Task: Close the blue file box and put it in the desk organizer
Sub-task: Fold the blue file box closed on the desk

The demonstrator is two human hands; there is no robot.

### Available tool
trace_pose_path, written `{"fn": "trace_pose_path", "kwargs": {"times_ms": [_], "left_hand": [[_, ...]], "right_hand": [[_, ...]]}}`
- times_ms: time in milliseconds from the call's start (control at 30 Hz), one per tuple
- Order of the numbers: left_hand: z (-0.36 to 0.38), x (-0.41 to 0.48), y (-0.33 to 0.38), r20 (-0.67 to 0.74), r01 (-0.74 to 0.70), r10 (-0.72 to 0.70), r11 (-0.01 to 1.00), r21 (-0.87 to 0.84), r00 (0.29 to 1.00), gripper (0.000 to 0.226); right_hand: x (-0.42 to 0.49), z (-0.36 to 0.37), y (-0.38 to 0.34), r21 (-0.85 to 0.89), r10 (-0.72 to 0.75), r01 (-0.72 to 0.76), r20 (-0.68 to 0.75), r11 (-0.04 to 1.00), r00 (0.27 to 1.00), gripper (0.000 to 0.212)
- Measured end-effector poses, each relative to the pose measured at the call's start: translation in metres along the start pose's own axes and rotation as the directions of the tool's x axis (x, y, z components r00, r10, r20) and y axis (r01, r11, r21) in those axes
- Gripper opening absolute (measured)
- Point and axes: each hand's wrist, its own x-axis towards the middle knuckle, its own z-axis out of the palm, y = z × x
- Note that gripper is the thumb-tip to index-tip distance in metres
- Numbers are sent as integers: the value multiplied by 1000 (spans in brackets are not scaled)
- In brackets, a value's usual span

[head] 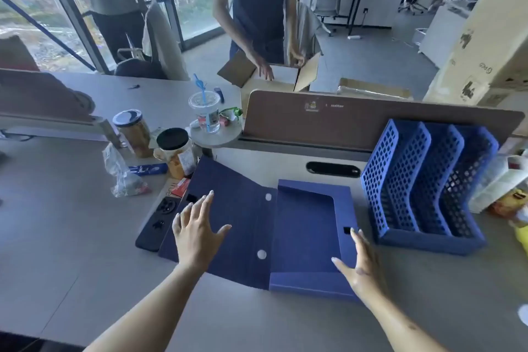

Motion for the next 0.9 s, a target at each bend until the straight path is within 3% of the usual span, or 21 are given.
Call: {"fn": "trace_pose_path", "kwargs": {"times_ms": [167,400,567,700,800,900], "left_hand": [[-2,-8,-19,87,185,-195,977,108,977,117],[-13,-12,-44,124,326,-344,934,146,931,121],[-30,-10,-55,135,220,-246,959,181,960,110],[-46,-7,-46,115,123,-136,986,109,984,99],[-60,-6,-32,118,69,-64,997,-38,991,90],[-71,-8,-14,158,61,-14,954,-295,987,79]], "right_hand": [[-16,12,5,-24,171,-169,132,985,976,112],[-23,26,10,-66,204,-196,145,978,968,123],[-22,27,14,-148,199,-172,196,974,960,116],[-19,26,11,-192,239,-196,231,962,943,116],[-13,23,6,-188,295,-251,263,950,919,115],[-3,17,-12,-158,334,-302,242,940,911,103]]}}
